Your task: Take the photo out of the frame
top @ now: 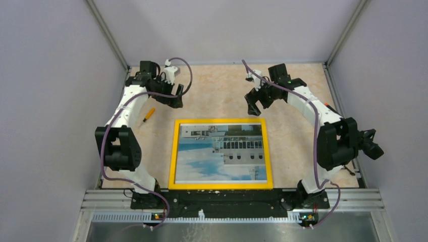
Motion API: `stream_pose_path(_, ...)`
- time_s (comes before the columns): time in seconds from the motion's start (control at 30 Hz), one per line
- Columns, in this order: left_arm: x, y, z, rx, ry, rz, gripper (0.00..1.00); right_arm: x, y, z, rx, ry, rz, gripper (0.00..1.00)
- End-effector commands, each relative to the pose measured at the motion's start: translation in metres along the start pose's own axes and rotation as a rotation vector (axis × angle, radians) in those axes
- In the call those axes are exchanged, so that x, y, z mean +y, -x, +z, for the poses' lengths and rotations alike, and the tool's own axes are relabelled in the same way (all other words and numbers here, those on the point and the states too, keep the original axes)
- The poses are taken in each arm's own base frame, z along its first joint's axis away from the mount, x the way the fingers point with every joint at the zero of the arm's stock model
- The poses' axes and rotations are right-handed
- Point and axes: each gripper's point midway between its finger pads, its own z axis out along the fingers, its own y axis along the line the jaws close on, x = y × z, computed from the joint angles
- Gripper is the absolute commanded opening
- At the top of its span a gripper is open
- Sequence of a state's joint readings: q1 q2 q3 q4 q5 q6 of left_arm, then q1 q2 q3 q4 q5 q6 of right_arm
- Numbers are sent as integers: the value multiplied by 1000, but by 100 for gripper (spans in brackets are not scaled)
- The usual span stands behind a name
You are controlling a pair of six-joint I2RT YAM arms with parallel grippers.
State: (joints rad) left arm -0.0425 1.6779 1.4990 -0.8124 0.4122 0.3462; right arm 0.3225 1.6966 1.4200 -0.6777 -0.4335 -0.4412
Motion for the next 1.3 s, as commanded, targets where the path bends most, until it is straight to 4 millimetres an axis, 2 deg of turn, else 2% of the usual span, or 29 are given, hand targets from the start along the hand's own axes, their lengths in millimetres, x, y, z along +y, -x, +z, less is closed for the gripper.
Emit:
stream_pose_path(0.0, -3, 25, -13, -105, 12, 77, 99, 3, 34, -28, -172, -49, -53, 99)
stream_pose_path(0.1, -9, 34, -7, -140, -18, 187, 99, 10, 40, -39, -236, -53, -73, 99)
stream_pose_path(0.2, -18, 38, 7, -105, -24, 326, 99, 16, 38, -48, -270, -59, -91, 99)
stream_pose_path(0.3, -35, 37, 25, -51, -72, 481, 99, 19, 30, -54, -233, -65, -102, 99)
stream_pose_path(0.47, -76, 28, 64, 14, -216, 647, 99, 18, 20, -64, -170, -64, -62, 99)
stream_pose_path(0.63, -111, 12, 106, 91, -281, 742, 99, 14, 16, -74, -181, -75, 3, 99)
stream_pose_path(0.83, -138, 10, 136, 110, -361, 771, 97, 12, 12, -80, -182, -79, 30, 99)
stream_pose_path(0.97, -146, 5, 151, 136, -387, 784, 91, 12, 11, -82, -190, -75, 46, 99)
stream_pose_path(1.1, -142, 0, 168, 165, -361, 748, 82, 10, 11, -82, -198, -72, 66, 99)
stream_pose_path(1.27, -135, -6, 173, 208, -344, 738, 77, 7, 10, -82, -204, -75, 80, 99)
